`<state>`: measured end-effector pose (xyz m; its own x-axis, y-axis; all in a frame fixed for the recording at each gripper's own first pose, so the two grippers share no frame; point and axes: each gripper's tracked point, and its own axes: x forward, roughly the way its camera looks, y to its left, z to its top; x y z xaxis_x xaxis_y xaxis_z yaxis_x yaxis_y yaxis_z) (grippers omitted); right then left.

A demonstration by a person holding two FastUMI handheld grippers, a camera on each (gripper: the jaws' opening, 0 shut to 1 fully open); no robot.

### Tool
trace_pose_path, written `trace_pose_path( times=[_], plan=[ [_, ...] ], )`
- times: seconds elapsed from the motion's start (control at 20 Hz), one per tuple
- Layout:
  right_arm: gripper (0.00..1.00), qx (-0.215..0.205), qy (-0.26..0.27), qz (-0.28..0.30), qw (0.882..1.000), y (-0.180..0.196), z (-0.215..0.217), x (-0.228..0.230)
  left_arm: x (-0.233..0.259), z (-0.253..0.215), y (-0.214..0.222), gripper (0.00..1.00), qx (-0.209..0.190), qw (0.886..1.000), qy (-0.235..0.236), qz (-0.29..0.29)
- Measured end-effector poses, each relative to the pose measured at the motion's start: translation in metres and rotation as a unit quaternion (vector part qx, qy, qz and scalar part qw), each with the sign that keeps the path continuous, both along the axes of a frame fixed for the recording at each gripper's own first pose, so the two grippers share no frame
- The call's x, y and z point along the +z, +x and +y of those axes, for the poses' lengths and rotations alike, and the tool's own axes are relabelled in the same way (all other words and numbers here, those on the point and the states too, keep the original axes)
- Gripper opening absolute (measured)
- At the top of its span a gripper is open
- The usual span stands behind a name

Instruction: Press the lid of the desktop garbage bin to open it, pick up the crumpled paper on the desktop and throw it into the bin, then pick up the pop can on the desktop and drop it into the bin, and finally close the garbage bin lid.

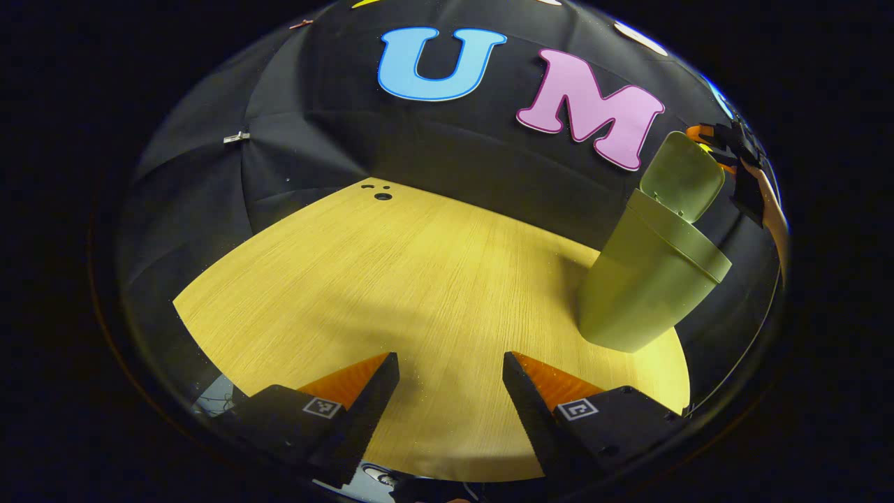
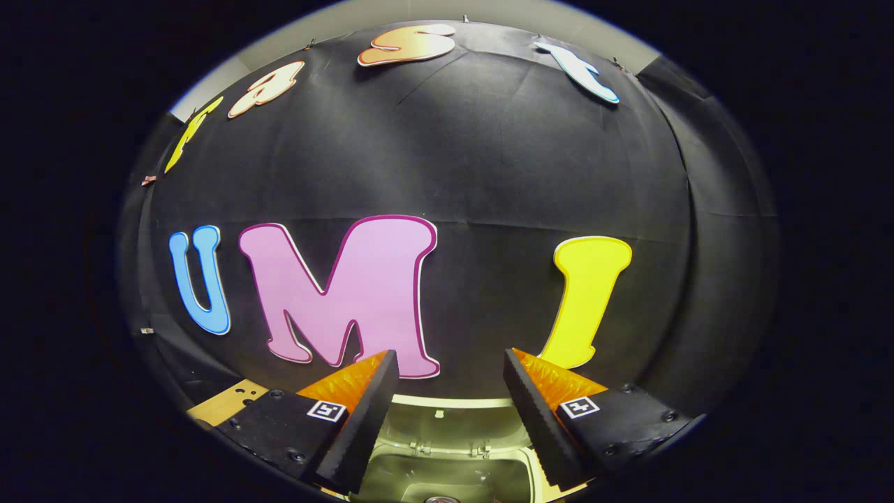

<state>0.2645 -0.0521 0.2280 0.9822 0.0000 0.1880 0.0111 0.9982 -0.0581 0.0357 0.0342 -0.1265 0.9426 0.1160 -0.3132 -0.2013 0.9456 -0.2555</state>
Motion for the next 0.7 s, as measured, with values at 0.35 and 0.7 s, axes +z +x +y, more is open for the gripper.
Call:
trace_pose_path(
  times=[0.35,0.7],
  plan=[
    [0.95,0.029,0.012,0.034,0.999,-0.045,0.008,-0.051,-0.014,-0.010,-0.007,0.96,-0.010,1.000,0.010,0.018],
    [0.97,0.042,0.009,0.080,0.996,-0.065,0.012,-0.112,-0.025,-0.018,-0.015,0.96,-0.017,0.999,0.020,0.031]
  ],
)
